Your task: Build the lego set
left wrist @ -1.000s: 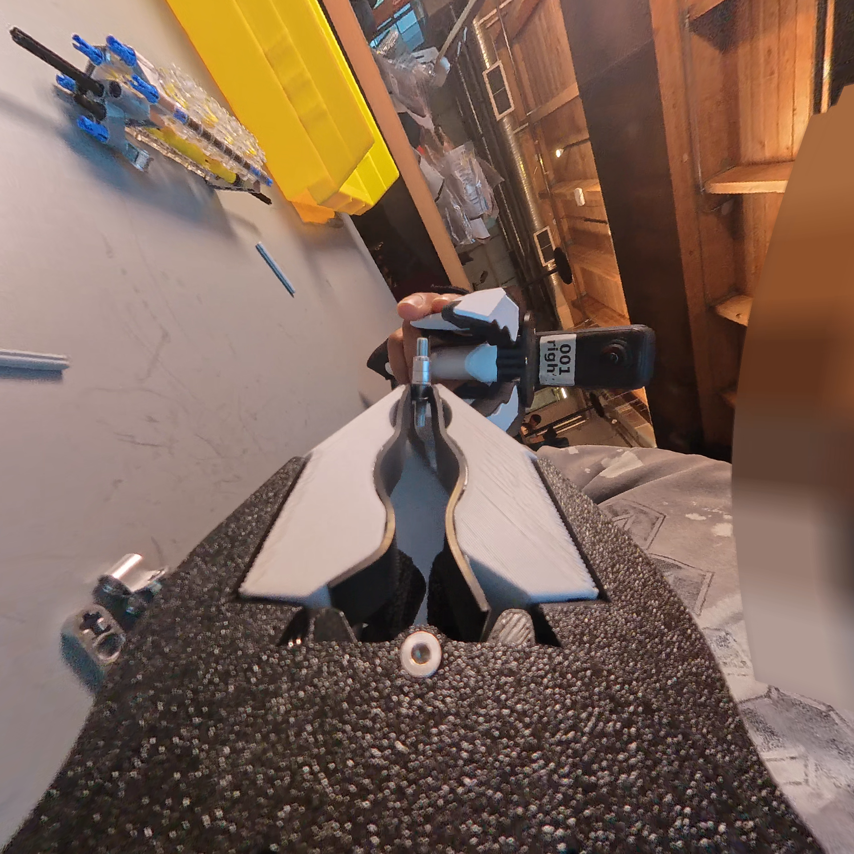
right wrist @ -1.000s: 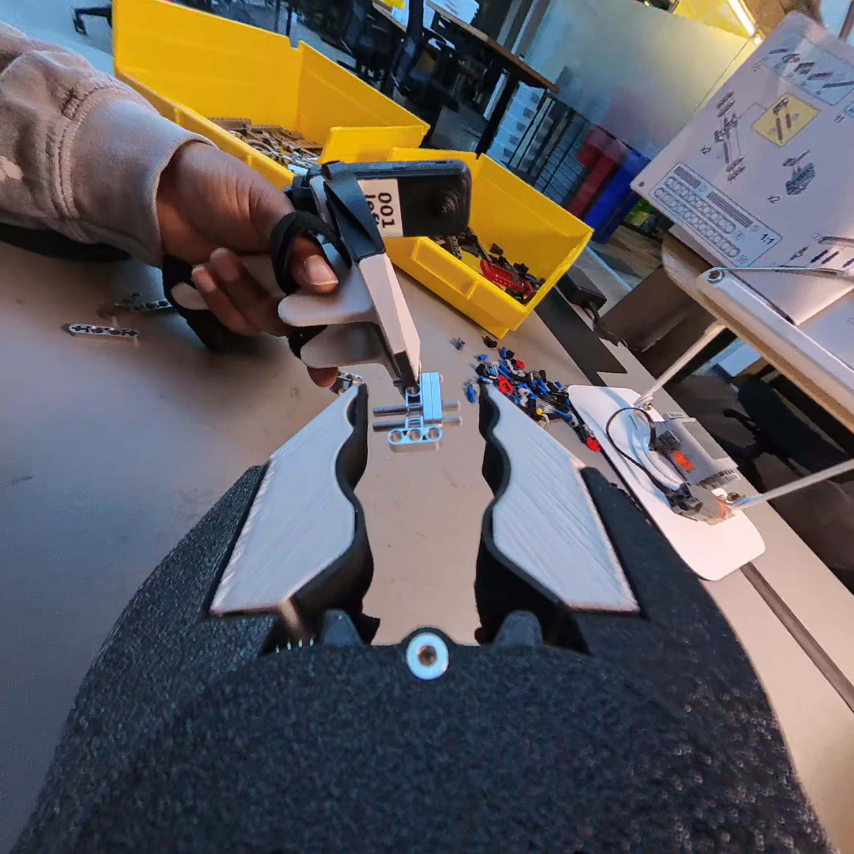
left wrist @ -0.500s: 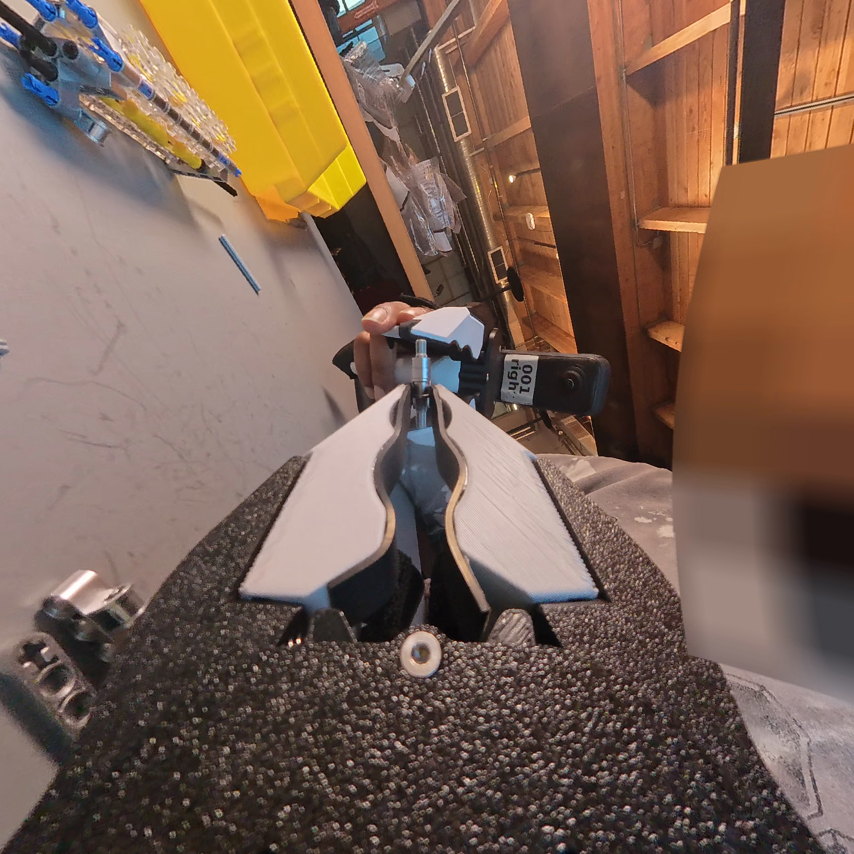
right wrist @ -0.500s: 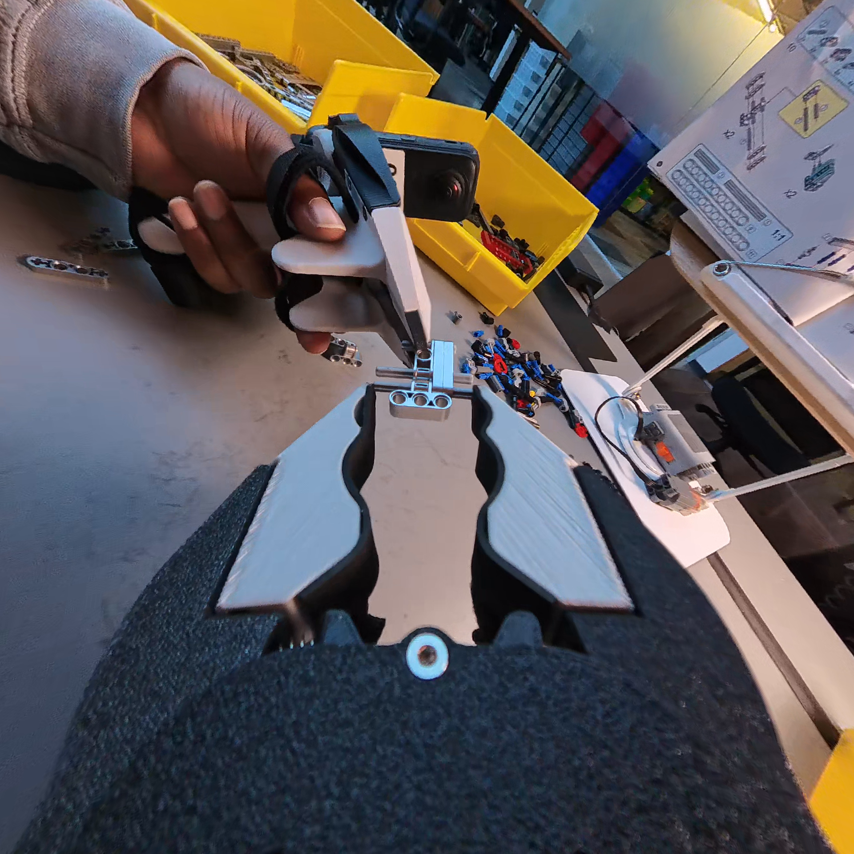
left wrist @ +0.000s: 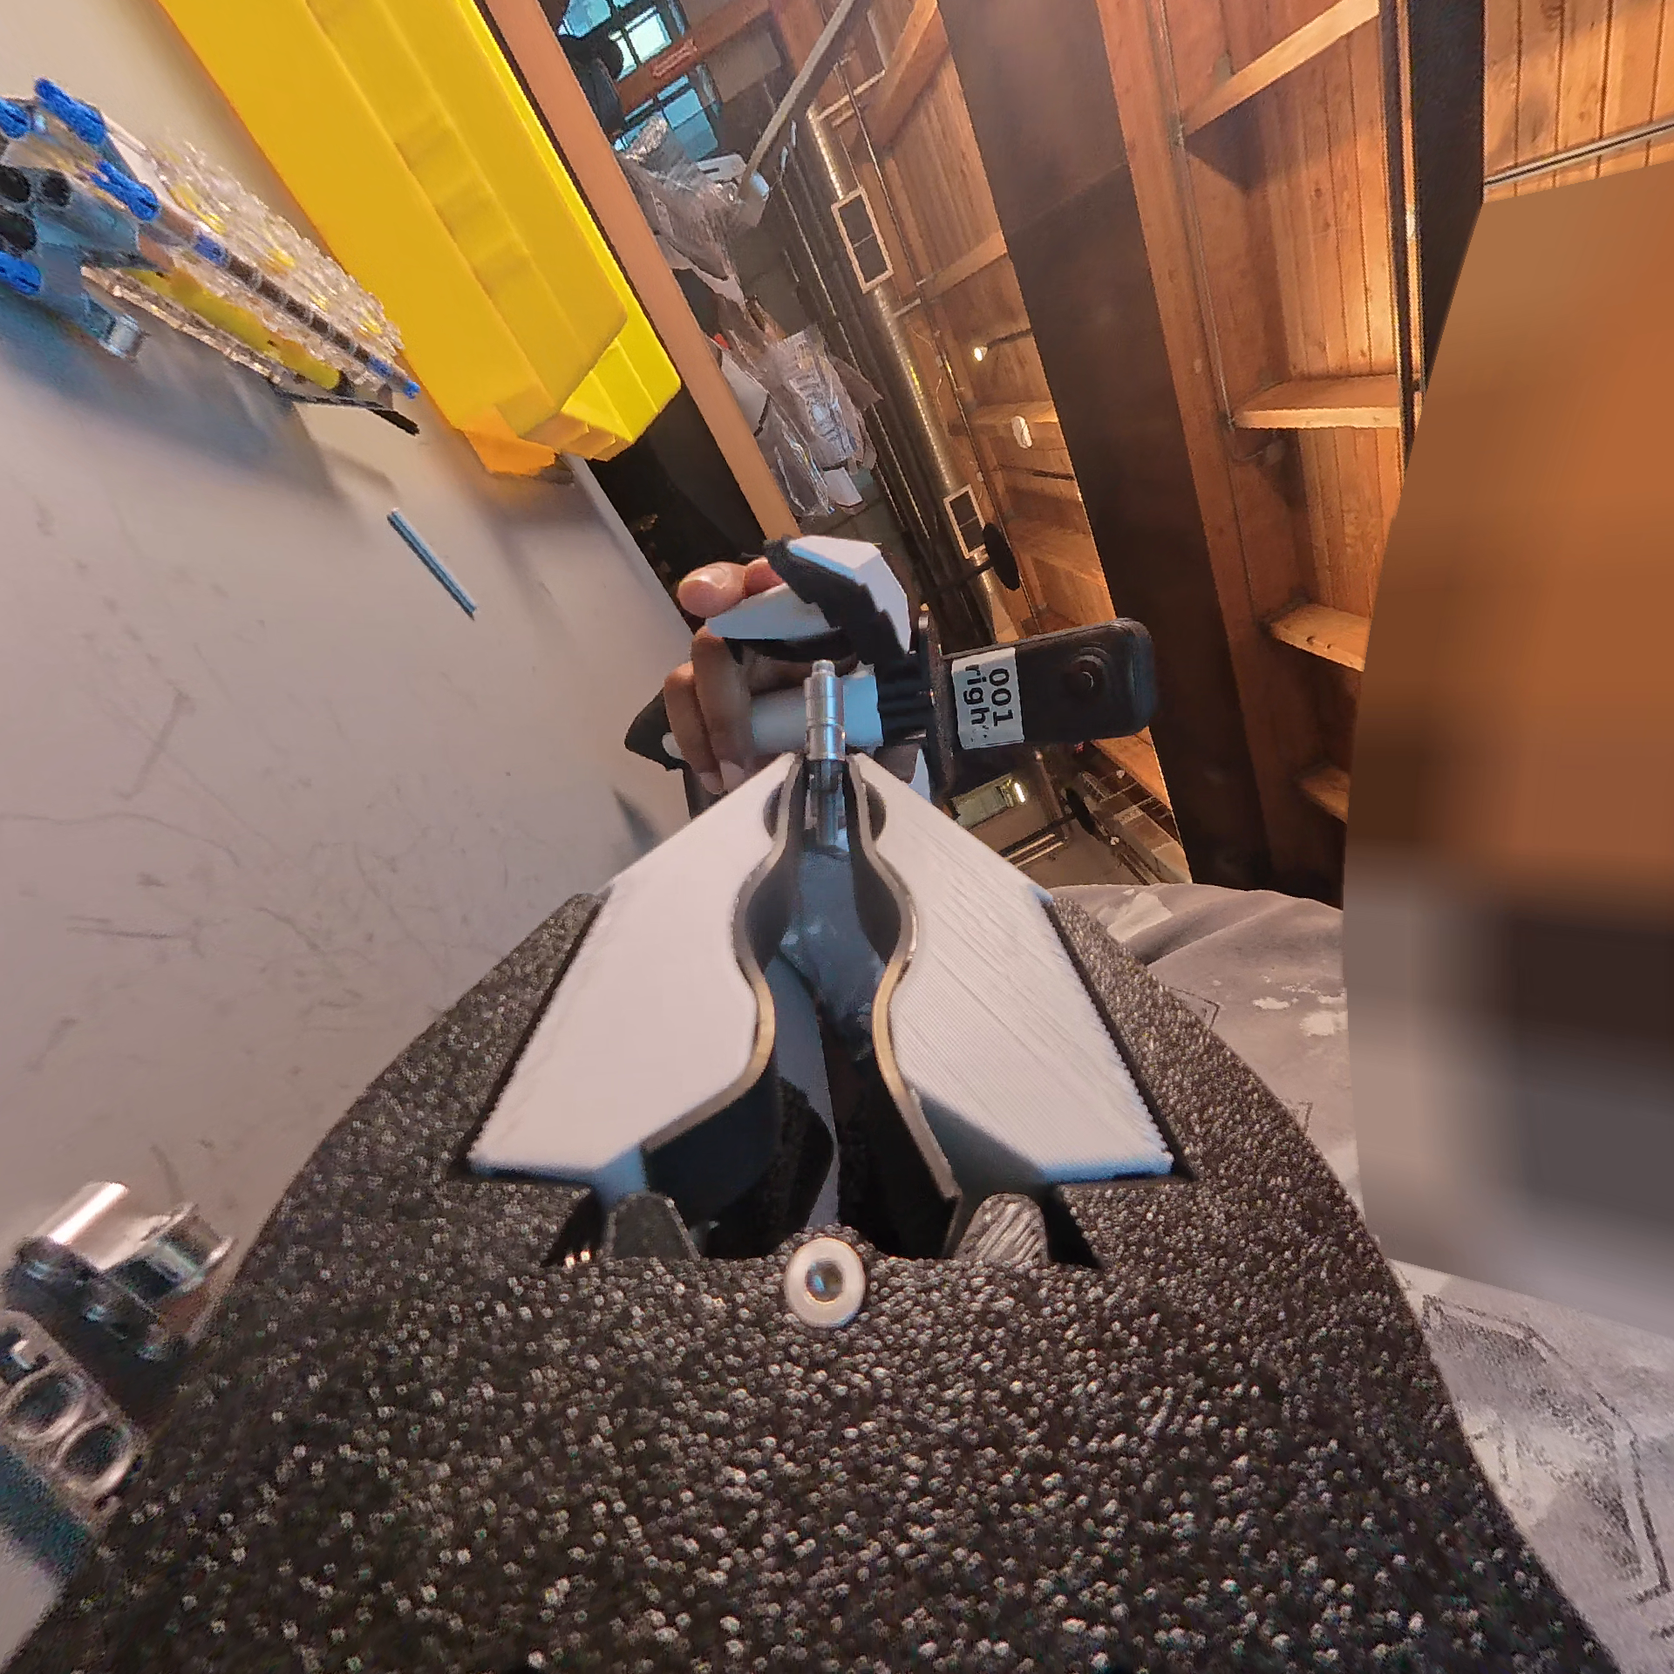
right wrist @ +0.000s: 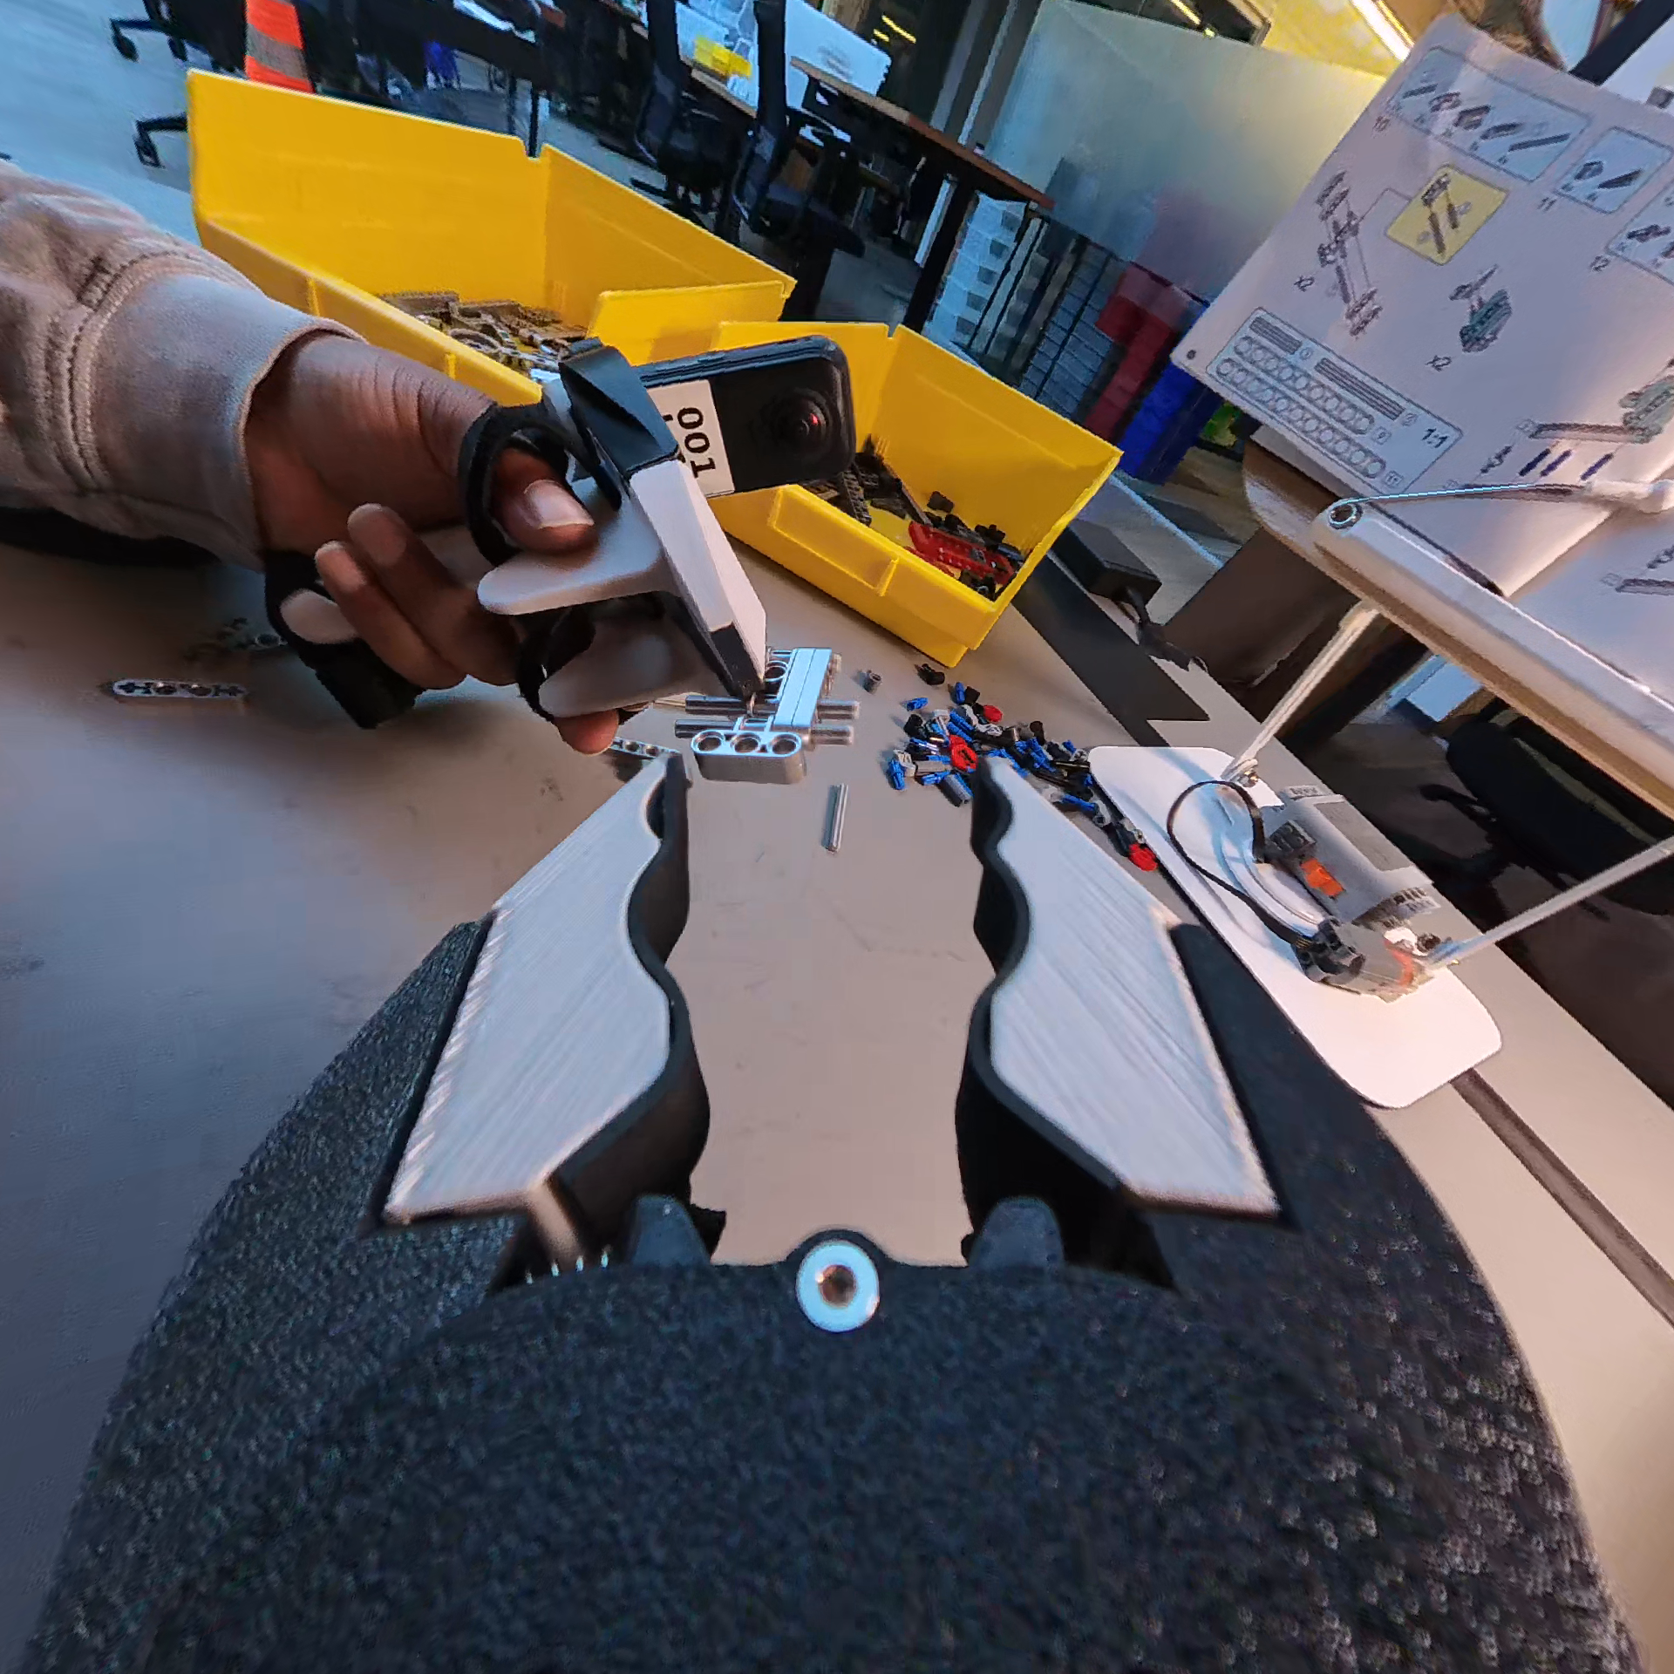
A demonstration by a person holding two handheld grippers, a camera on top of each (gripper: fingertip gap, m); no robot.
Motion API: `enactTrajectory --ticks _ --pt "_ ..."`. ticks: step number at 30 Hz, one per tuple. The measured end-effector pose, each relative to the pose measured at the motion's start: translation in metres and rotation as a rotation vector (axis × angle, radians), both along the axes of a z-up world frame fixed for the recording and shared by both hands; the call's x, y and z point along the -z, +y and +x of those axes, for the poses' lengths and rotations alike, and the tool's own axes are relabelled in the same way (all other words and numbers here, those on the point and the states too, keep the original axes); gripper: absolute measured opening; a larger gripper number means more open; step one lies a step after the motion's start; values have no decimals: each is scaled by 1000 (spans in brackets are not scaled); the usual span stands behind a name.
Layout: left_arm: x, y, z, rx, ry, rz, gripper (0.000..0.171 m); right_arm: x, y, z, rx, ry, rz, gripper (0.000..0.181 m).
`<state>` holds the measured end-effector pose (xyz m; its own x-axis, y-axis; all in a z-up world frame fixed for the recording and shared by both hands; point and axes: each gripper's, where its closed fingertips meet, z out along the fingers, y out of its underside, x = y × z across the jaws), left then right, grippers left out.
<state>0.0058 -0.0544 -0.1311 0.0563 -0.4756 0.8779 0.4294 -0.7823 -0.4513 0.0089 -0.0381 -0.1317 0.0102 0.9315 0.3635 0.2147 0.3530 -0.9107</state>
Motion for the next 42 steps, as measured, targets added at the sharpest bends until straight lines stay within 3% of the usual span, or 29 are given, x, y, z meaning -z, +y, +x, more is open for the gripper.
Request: enactTrajectory --ticks 10,16,25,33,38,42 --pt "6 4 -3 -27 16 -23 6 13 -5 -3 -16 -47 21 51" --pt "8 4 -1 -26 50 -8 6 12 -8 -3 -63 -33 -177 37" --pt "8 2 2 -2 20 -28 6 18 -15 -4 -111 -60 -281 23" --pt "6 0 3 18 -19 -41 6 15 -18 -3 -148 -51 -380 22" --pt "1 0 2 6 9 36 6 10 -20 -1 -189 -27 -536 21" --pt "-2 -1 2 -1 75 120 6 7 -19 0 -212 -2 -652 9"
